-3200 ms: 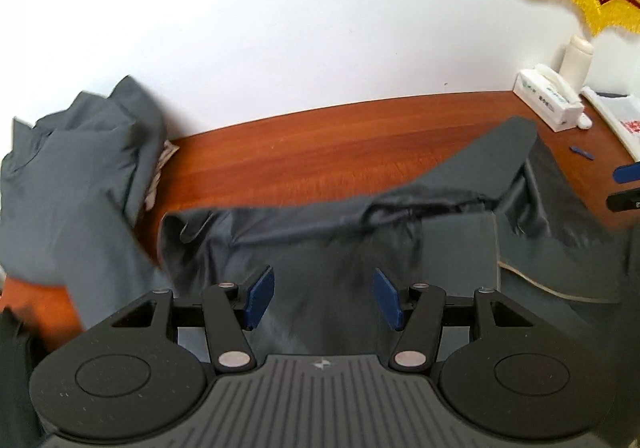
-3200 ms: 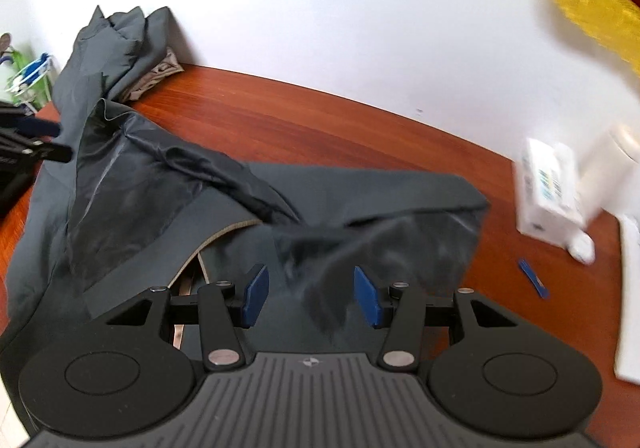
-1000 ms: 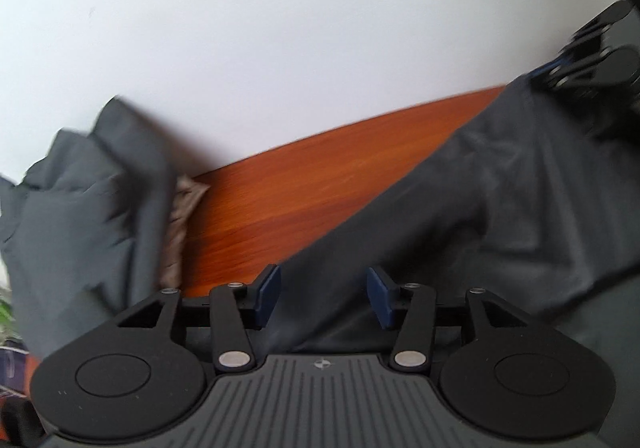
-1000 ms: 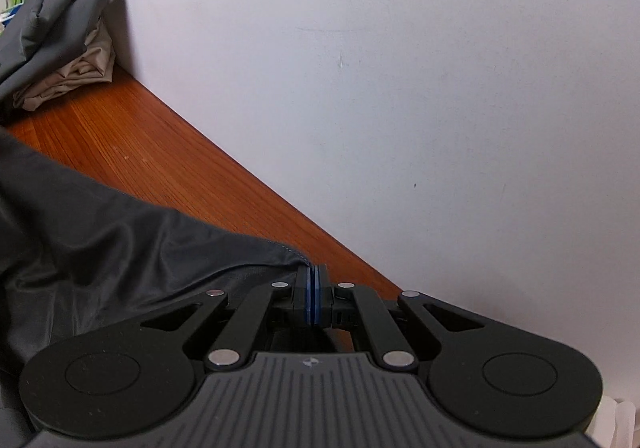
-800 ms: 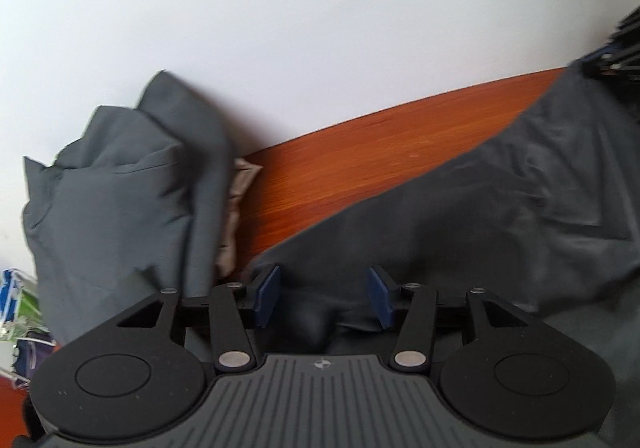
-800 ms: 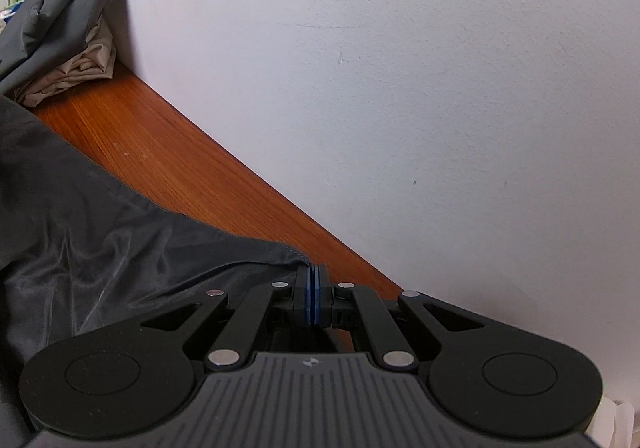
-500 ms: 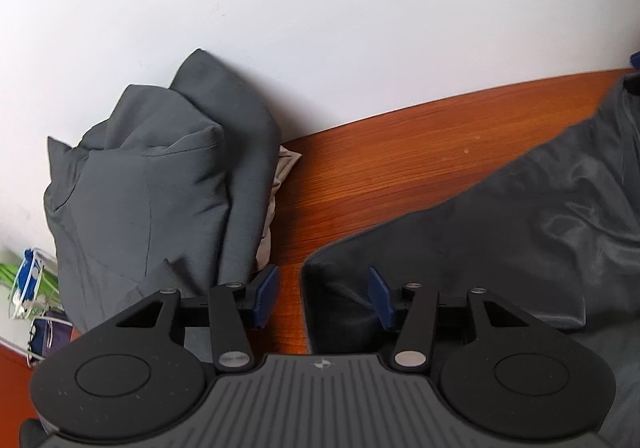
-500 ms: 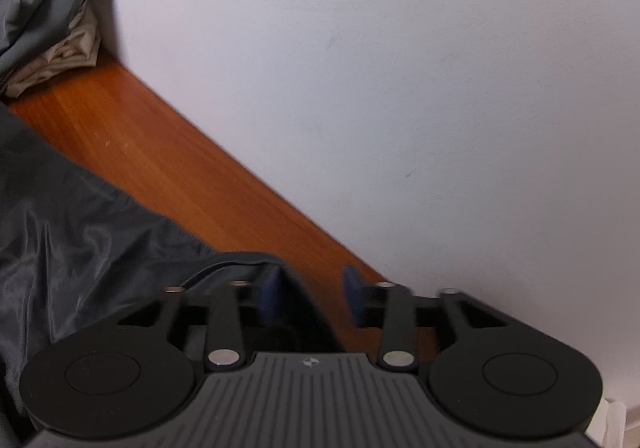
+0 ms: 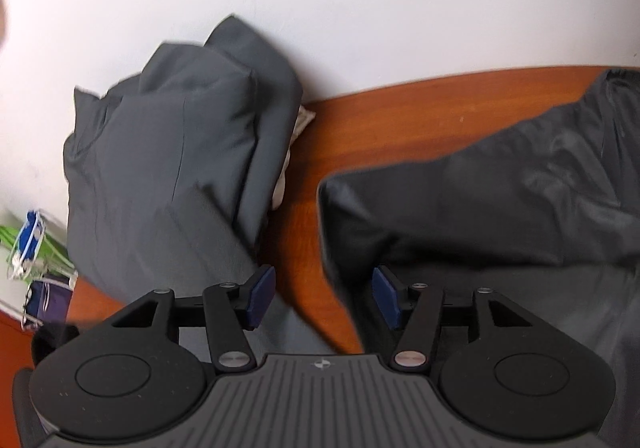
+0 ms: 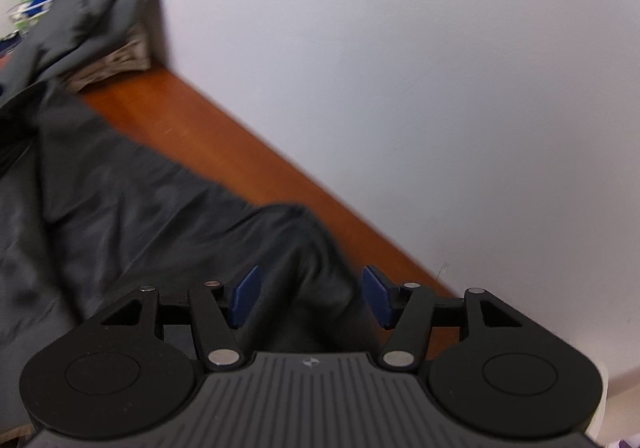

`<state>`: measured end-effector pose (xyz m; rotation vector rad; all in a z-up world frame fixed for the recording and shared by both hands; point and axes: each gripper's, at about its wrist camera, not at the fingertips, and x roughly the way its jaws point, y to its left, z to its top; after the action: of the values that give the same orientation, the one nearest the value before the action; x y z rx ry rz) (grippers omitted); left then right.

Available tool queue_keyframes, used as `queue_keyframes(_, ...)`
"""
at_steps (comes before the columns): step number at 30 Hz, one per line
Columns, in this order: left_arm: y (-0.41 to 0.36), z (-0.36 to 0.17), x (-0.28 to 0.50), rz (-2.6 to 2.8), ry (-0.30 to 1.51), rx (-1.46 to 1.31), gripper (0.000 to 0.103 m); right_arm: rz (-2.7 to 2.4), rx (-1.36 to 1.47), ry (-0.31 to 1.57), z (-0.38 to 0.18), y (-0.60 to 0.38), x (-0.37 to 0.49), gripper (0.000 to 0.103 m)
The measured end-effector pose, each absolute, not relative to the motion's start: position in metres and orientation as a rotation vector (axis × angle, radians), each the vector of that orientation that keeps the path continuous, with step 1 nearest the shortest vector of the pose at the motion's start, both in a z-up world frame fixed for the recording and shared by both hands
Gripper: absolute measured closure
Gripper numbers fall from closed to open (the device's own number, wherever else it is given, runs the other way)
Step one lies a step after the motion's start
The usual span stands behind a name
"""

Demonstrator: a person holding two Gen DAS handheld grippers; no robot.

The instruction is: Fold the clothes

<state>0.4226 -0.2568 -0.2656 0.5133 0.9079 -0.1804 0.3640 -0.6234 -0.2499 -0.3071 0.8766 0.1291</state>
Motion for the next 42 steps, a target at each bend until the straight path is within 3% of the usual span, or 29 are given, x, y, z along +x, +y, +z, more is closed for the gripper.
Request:
queue_keyframes(16,-0.234,-0.268,0.424,-0.223,0.959,0.376,0.048,0.501,-0.396,0.859,-0.253,-0.528,0.216,0.039)
queue_keyframes(37,-0.244,-0.270,0.437,-0.285,0.944,0.412,0.048,0.851,-0.675,0.757,-0.287,-0.437,0.127,0.040)
queue_keyframes(42,-0.242,-0.273,0.438,-0.301,0.957,0.416,0.061,0.880,-0.689,0.758,-0.291,-0.426,0.123,0.049)
